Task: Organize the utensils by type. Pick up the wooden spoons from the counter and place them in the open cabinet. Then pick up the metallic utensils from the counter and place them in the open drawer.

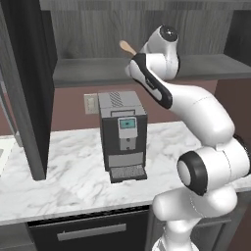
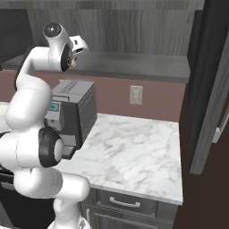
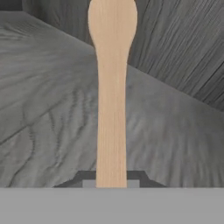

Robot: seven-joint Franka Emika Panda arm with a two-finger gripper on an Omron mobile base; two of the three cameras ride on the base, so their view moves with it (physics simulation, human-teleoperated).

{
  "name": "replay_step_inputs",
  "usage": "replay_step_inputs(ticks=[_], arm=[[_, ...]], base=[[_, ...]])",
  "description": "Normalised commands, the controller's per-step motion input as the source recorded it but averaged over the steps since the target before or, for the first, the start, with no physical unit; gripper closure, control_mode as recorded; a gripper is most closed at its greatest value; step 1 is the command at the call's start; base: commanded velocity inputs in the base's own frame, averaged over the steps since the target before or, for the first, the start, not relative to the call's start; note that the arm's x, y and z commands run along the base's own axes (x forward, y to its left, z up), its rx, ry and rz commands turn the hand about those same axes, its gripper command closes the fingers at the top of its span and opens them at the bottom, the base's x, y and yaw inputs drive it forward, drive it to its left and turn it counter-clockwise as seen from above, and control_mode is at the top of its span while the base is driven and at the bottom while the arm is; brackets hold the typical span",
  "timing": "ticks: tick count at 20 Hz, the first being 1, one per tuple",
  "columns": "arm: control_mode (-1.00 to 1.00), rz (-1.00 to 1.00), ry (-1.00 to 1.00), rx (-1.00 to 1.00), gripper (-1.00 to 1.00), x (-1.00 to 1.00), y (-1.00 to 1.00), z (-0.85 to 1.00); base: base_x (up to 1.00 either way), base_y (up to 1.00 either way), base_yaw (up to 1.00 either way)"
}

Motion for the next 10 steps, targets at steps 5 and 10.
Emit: replay_step_inputs(ticks=[5,10], arm=[[-1.0,0.0,0.0,-0.04,1.0,0.47,0.19,-0.04],[-1.0,0.0,-0.01,-0.03,1.0,0.19,0.23,-0.11]], base=[[0.0,0.0,0.0],[0.0,0.0,0.0]])
